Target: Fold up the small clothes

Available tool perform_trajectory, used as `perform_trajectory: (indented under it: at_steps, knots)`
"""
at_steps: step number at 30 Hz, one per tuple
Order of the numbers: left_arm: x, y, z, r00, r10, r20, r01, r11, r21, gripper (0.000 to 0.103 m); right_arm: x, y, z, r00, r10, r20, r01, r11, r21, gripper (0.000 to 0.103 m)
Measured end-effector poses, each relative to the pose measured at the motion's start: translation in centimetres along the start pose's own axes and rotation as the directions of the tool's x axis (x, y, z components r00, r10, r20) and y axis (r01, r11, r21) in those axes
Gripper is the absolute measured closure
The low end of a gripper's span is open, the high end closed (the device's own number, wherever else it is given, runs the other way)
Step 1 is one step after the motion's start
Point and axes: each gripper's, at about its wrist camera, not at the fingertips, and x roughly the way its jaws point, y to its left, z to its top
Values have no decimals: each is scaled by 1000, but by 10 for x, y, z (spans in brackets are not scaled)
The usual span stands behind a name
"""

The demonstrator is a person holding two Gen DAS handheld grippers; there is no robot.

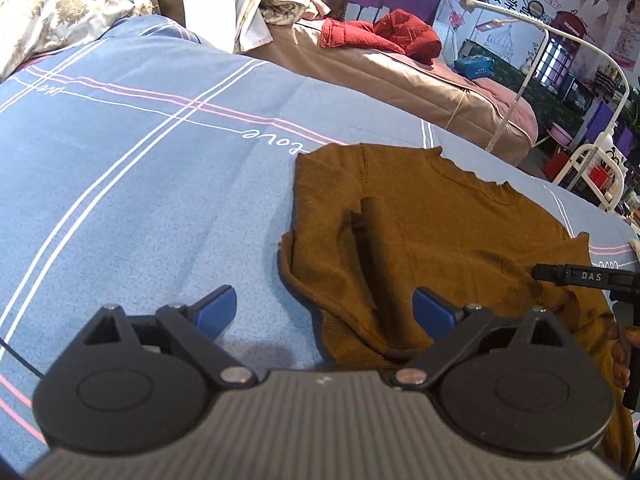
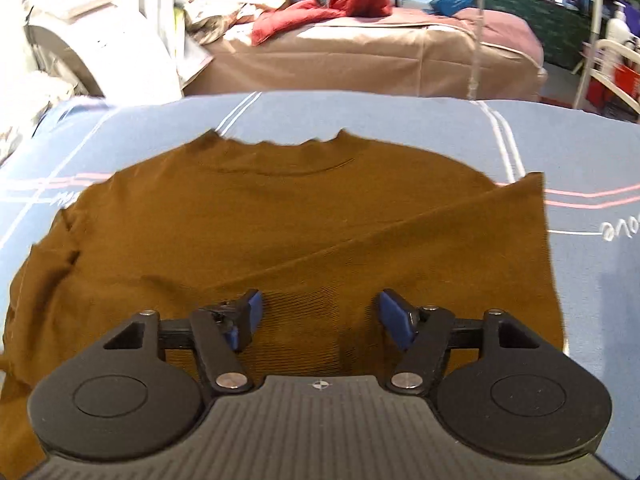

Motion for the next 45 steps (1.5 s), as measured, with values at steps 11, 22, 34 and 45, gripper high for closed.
perform_trajectory:
  at_steps: [11,22,34,45]
  knots:
    - [5,-12,-1,1000,-3,-20,3,1000,24,7,-24,-26,3,992,111,64,-119,985,127,97]
    - [13,-15,12,1000,29,-8,-29,999,29,6,-62,-88,15,988,-118,103,98,979,177,99]
    - [36,-29,25,996,91,9,-91,981,170,10,-67,-101,-6,980,-179,90,156,963,218,1]
    - [111,-25,70,996,-30,-84,33,999,34,14,-57,-93,-26,990,-132,40,124,981,147,7]
